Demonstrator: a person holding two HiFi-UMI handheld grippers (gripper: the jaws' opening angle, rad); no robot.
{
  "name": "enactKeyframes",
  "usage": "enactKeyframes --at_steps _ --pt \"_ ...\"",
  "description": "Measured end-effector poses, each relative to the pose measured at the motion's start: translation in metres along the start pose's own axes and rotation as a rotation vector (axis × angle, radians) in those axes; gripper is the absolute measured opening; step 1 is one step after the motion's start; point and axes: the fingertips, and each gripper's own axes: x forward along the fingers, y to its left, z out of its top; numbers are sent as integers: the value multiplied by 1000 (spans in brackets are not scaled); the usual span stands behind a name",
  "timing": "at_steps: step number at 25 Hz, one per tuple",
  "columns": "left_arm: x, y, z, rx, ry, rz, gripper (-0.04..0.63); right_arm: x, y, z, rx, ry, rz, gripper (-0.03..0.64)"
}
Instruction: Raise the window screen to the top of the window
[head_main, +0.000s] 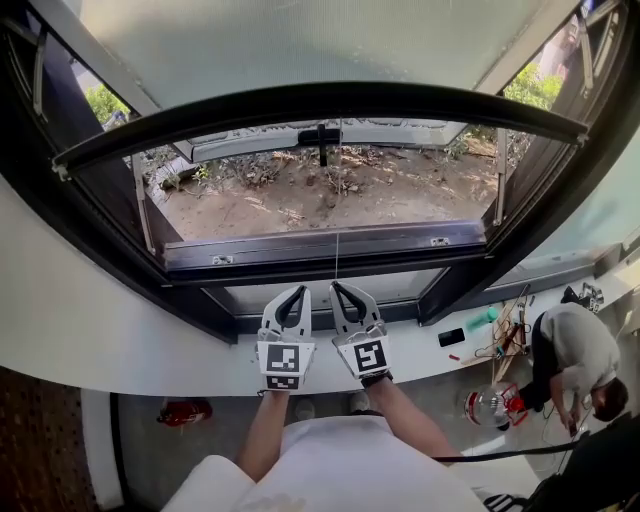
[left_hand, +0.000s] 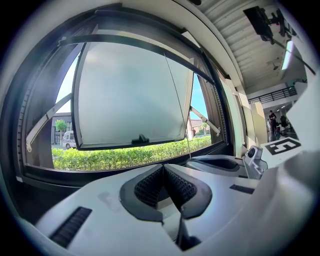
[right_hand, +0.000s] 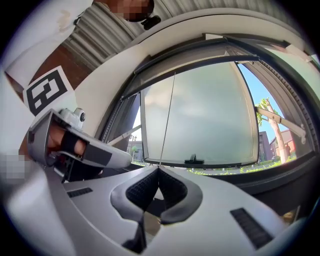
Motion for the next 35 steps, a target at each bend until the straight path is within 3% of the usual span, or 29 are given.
enactKeyframes --at_steps 7,12,35 --pt "0 2 2 -10 -5 3 6 6 -4 48 53 -90 -11 2" --pt "0 3 1 -19 -6 -1 6 10 -4 72 5 -140 -26 3" --pt "-4 8 39 -38 -96 -19 5 31 -21 147 36 -229 -17 2"
